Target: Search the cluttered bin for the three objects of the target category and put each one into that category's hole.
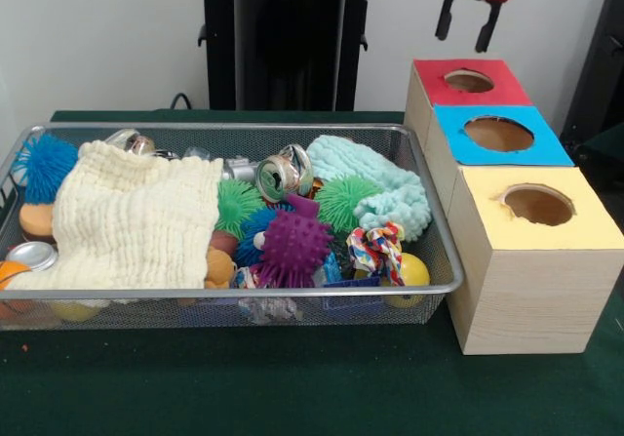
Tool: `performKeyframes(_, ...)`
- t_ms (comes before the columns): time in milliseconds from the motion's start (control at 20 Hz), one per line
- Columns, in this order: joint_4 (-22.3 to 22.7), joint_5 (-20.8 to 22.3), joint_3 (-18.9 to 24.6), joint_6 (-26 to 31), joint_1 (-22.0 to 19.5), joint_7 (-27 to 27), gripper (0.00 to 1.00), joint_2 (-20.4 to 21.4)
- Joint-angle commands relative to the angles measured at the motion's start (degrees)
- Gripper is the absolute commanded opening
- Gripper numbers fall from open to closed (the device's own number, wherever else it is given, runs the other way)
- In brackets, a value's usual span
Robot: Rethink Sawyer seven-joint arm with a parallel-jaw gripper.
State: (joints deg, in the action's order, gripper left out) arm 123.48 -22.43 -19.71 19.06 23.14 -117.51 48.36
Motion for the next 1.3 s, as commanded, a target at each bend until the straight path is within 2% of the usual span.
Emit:
performKeyframes(50,-8.8,4.8,3.4,2.7,-7.7,1.5,1.00,-3.7)
performKeyframes(250,-10.6,7.7,6.5,2.9,-11.9,3.2,1.00,-4.4)
performKeyframes(550,-13.6,12.4,7.6,2.1,-14.1,2.4,1.00,-6.0)
performKeyframes(700,-16.5,14.9,8.4,2.3,-16.1,3.7,1.00,-7.7)
performKeyframes(1050,-23.6,20.4,13.3,2.4,-23.4,7.3,1.00,-12.9)
performKeyframes(1300,-26.2,24.6,14.7,-0.7,-25.8,5.8,1.00,-15.9)
